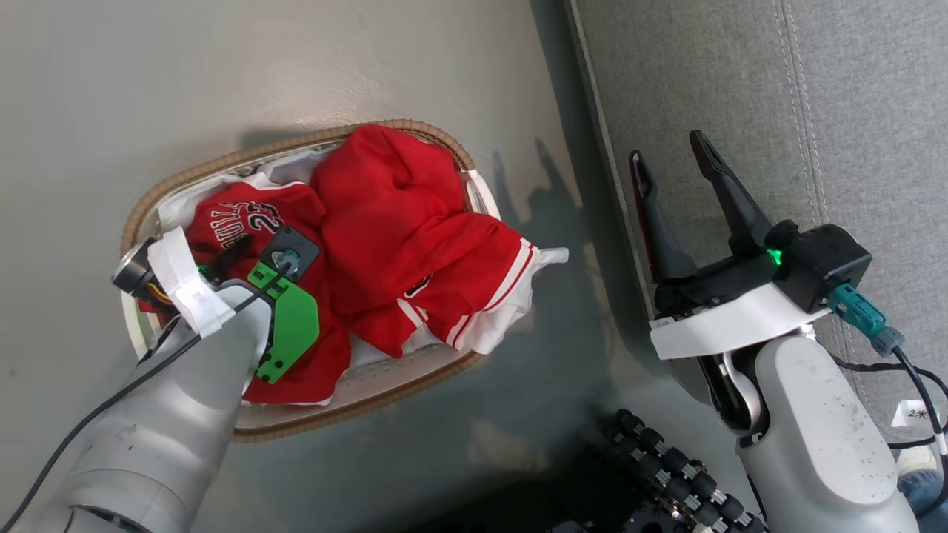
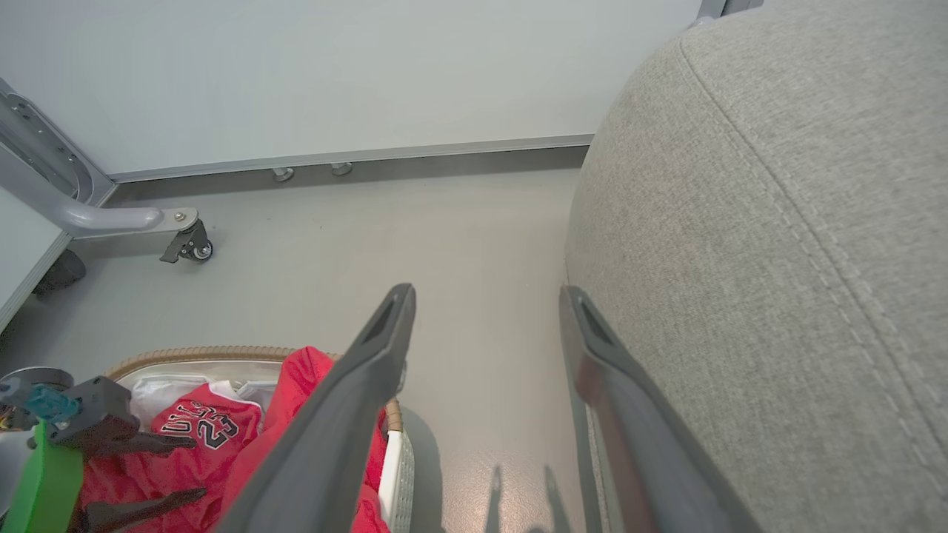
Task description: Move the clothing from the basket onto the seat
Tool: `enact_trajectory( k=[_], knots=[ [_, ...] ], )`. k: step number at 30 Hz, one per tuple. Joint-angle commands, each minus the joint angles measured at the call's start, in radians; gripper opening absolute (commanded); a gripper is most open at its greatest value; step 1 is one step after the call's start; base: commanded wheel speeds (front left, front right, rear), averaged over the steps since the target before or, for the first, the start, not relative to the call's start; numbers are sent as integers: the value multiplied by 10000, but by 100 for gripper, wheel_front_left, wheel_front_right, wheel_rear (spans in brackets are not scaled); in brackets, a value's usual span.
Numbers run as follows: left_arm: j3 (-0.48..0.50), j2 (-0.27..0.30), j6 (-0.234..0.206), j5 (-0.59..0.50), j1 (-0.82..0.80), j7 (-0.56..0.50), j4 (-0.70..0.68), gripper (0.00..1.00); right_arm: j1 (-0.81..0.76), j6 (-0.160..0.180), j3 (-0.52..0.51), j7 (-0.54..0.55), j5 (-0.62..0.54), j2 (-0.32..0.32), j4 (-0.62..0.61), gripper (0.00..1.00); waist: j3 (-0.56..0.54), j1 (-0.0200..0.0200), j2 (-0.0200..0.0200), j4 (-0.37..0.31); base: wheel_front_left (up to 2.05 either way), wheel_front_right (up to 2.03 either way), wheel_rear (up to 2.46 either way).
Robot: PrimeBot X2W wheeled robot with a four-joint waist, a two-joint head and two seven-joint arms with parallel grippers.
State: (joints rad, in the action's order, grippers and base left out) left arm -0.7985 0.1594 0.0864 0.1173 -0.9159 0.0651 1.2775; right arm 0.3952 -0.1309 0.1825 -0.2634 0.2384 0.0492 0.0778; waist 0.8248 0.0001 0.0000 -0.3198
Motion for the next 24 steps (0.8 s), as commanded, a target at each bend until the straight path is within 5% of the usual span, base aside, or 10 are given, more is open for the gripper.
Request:
enact_trajectory(
  k=[1, 6, 7, 8, 11, 24],
  knots=[
    [3, 149, -130, 11, -180, -248, 67, 100, 113, 3, 60, -22, 53, 24, -74, 100, 180, -1, 0, -162, 0, 0, 0],
    [-51, 187, -331, 89, -78, -1005, 96, 100, 122, 3, 181, -22, 91, 24, -157, 100, 288, -1, 0, -219, 0, 0, 0],
    [-55, 177, -347, 130, -44, -1099, 102, 84, 118, 3, 193, -22, 97, 22, -155, 100, 298, -1, 0, -221, 0, 0, 0],
    [-56, 173, -353, 156, -38, -1163, 103, 49, 119, 3, 194, -22, 95, 24, -153, 100, 304, -1, 0, -221, 0, 0, 0],
    [-20, 146, -328, 277, 18, -1241, 110, 0, 135, 3, 202, -22, 139, 24, -108, 100, 292, -1, 0, -217, 0, 0, 0],
    [-250, -394, -239, 433, 641, -5, -13, 0, -61, 3, -128, -21, -215, 25, 261, 100, -745, -1, 0, 314, 0, 0, 0]
  ],
)
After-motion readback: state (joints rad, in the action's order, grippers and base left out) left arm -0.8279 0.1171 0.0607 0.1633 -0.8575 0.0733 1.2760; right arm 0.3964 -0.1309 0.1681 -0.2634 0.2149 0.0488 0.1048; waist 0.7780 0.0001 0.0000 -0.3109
